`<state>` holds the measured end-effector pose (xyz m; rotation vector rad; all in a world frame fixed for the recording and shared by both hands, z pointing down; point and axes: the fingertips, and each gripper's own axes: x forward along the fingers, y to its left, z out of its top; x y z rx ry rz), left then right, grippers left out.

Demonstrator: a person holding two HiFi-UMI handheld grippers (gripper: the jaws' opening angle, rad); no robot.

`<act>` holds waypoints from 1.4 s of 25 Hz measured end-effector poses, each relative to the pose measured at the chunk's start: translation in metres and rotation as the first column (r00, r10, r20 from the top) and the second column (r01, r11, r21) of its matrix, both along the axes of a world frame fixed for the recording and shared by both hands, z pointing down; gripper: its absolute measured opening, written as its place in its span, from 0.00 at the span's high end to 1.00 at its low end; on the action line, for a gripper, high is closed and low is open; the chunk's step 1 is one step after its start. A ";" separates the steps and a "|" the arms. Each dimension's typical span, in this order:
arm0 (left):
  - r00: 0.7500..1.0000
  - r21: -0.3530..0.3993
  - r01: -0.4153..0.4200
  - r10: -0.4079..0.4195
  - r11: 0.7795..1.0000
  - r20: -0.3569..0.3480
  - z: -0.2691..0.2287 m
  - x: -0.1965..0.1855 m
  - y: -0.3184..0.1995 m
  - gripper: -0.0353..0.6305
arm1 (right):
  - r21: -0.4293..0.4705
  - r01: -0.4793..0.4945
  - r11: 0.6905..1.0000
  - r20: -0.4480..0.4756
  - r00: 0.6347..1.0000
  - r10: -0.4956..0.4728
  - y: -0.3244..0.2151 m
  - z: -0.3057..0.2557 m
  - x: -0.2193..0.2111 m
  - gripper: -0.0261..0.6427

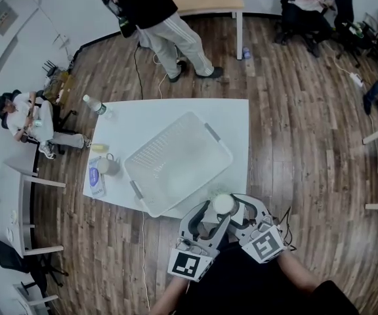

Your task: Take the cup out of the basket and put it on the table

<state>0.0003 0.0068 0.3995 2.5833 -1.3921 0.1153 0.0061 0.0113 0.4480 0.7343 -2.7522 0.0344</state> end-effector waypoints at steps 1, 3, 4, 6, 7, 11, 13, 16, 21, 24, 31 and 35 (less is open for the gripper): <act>1.000 -0.009 0.012 -0.012 1.000 0.005 0.002 -0.002 0.002 0.59 | -0.005 -0.024 1.000 0.008 1.000 0.024 -0.003 0.006 0.006 0.56; 0.999 -0.027 0.036 -0.035 0.999 0.021 0.007 -0.010 0.005 0.62 | -0.019 -0.080 0.997 0.013 0.997 0.081 -0.012 0.025 0.020 0.56; 0.998 -0.032 0.048 -0.047 0.998 0.035 0.010 -0.015 0.006 0.63 | -0.029 -0.110 0.993 0.010 0.994 0.111 -0.019 0.038 0.028 0.56; 0.996 -0.034 0.080 -0.078 0.996 0.051 0.014 -0.023 0.010 0.64 | -0.050 -0.165 0.985 -0.004 0.986 0.165 -0.037 0.069 0.044 0.56; 0.994 -0.034 0.099 -0.097 0.994 0.053 0.015 -0.026 0.012 0.65 | -0.060 -0.189 0.980 -0.015 0.982 0.188 -0.047 0.085 0.051 0.56; 0.982 -0.033 0.181 -0.179 0.983 0.063 0.015 -0.038 0.027 0.76 | -0.087 -0.258 0.962 -0.066 0.965 0.253 -0.088 0.136 0.068 0.56; 0.975 -0.047 0.214 -0.211 0.976 0.068 0.016 -0.041 0.036 0.85 | -0.092 -0.271 0.958 -0.089 0.961 0.263 -0.106 0.154 0.071 0.56; 0.972 -0.057 0.232 -0.228 0.971 0.065 0.017 -0.042 0.044 0.89 | -0.087 -0.272 0.958 -0.135 0.956 0.259 -0.133 0.181 0.070 0.56; 0.968 -0.117 0.248 -0.243 0.962 0.055 0.030 -0.043 0.059 0.93 | -0.090 -0.289 0.953 -0.171 0.947 0.271 -0.167 0.216 0.065 0.56; 0.958 -0.154 0.287 -0.281 0.945 0.065 0.037 -0.045 0.069 0.93 | -0.081 -0.287 0.955 -0.174 0.947 0.270 -0.180 0.229 0.062 0.56; 0.932 -0.184 0.362 -0.350 0.914 0.096 0.048 -0.053 0.081 0.93 | -0.061 -0.289 0.955 -0.182 0.944 0.274 -0.208 0.245 0.049 0.55; 0.920 -0.190 0.390 -0.378 0.901 0.100 0.048 -0.055 0.083 0.93 | -0.066 -0.297 0.953 -0.190 0.941 0.280 -0.215 0.249 0.044 0.55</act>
